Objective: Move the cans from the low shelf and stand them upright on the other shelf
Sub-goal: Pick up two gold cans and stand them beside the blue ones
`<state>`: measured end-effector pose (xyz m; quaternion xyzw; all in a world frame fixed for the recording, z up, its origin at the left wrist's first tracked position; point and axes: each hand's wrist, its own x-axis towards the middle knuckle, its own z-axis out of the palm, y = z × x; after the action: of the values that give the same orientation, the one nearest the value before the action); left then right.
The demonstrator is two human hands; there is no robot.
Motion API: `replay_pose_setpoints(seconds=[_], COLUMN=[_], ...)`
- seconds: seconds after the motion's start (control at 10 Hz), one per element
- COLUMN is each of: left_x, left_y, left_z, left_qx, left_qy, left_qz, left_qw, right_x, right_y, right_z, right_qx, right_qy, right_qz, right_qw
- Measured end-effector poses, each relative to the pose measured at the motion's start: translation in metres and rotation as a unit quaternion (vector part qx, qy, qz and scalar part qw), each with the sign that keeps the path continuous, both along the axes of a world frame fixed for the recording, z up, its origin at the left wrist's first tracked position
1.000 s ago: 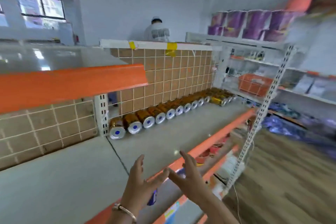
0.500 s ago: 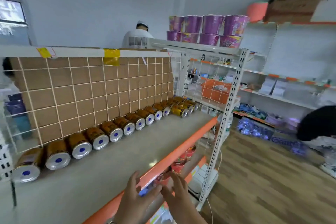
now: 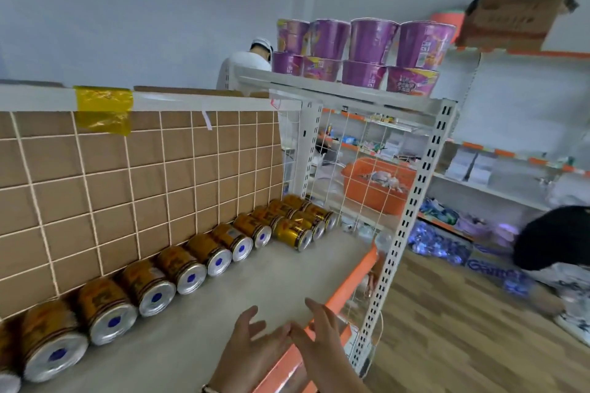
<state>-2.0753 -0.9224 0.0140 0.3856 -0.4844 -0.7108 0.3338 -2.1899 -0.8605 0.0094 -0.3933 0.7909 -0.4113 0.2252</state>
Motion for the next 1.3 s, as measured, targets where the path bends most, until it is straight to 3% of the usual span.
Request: replay_pose_setpoints(seconds=[0.3,0.4,0.6,0.8,0.9,1.0,1.1,1.2,1.3], left_x=[-0.066,-0.083,-0.133,-0.173,-0.186,-0.196,-0.202,-0.201,-0.198], left_y=[-0.074,-0.1,-0.135,-0.161,-0.163,-0.166,-0.161,-0.152,-0.152], left_z=[-0.027,-0.031,-0.024,-0.011,-0.007,-0.007,-0.015,-0.019,-0.016], left_qx=[0.078,0.109,0.18,0.151,0.141,0.111,-0.053,-0.114,-0.05], left_qy=[-0.099,-0.075,-0.063,-0.075,-0.082,-0.08,-0.189,-0.267,-0.305], left_qz=[-0.014,-0.018,0.038,0.071,0.106,0.146,0.175,0.148,0.108], left_qw=[0.992,0.991,0.981,0.983,0.981,0.98,0.965,0.945,0.945], right_x=[-0.077,-0.111,-0.17,-0.188,-0.198,-0.197,-0.172,-0.199,-0.25], right_y=[-0.071,-0.101,-0.16,-0.196,-0.199,-0.197,-0.184,-0.176,-0.194], right_z=[0.004,0.007,0.018,0.008,0.007,0.03,0.083,0.099,0.043], right_qx=[0.026,0.032,0.062,0.13,0.197,0.108,-0.343,-0.199,0.095], right_qy=[-0.075,-0.064,0.077,0.223,0.237,0.033,-0.48,-0.294,0.192], right_qz=[0.022,0.022,0.101,0.178,0.158,0.247,0.306,0.335,0.305], right_qw=[0.997,0.997,0.99,0.95,0.938,0.962,0.747,0.873,0.928])
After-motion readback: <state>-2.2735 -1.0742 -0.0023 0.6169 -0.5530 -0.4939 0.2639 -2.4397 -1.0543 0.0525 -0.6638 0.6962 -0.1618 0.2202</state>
